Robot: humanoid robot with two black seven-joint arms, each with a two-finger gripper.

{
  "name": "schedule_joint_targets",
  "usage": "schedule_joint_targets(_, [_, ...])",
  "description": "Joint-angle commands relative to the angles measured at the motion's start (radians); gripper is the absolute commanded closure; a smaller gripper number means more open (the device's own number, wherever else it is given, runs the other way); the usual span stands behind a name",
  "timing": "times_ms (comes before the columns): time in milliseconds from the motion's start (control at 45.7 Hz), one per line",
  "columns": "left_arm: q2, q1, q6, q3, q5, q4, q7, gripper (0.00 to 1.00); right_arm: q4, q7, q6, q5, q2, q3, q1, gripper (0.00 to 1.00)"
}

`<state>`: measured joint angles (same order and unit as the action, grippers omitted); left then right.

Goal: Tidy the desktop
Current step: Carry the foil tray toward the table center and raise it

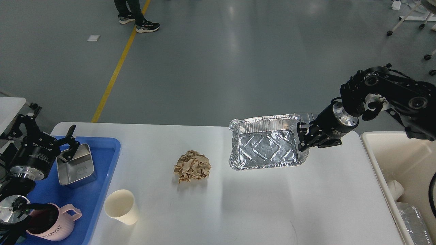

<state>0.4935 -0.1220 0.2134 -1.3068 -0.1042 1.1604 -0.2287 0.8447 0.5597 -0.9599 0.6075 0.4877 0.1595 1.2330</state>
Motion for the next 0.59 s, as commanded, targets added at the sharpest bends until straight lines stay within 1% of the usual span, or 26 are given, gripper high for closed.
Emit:
schedule_joint_targets(0, [-0.016,-0.028,-0.046,-0.002,0.000,-0.001,0.002,0.03,0.000,0.000,0.000,0.000,0.003,0.000,-0.001,1.00])
schedule_joint_targets(44, [-0.027,-0.034,-0.060,0.000,-0.002,-0.001,0.002,0.03,0.000,0.000,0.000,-0.003,0.003,0.002,-0.001,1.00])
schedule_joint_targets(87, [-0.036,-0.042,-0.075,0.000,0.001,-0.001,0.011,0.03,0.000,0.002,0.000,-0.011,0.003,0.002,0.000,1.00])
schedule_joint_targets(131, [-0.044,-0.045,-0.083,0.004,0.000,0.002,0.035,0.03,-0.001,0.002,0.000,-0.035,0.003,0.002,0.002,1.00])
schedule_joint_targets(241, [-0.076,-0.044,-0.091,-0.002,0.003,-0.001,0.118,0.03,-0.010,0.012,0.000,-0.094,0.005,-0.001,0.000,1.00])
schedule_joint_targets(262, [-0.084,-0.044,-0.094,0.000,0.003,-0.002,0.129,0.03,-0.013,0.016,0.000,-0.103,0.006,-0.001,-0.004,1.00])
schedule_joint_targets(437, [-0.099,-0.038,-0.117,0.000,0.000,-0.002,0.135,0.03,-0.026,0.014,0.000,-0.221,0.023,0.005,-0.012,1.00])
schedule_joint_targets(568, [-0.099,-0.039,-0.157,0.006,-0.002,-0.002,0.124,0.03,-0.052,0.011,0.000,-0.265,0.023,0.031,-0.017,1.00])
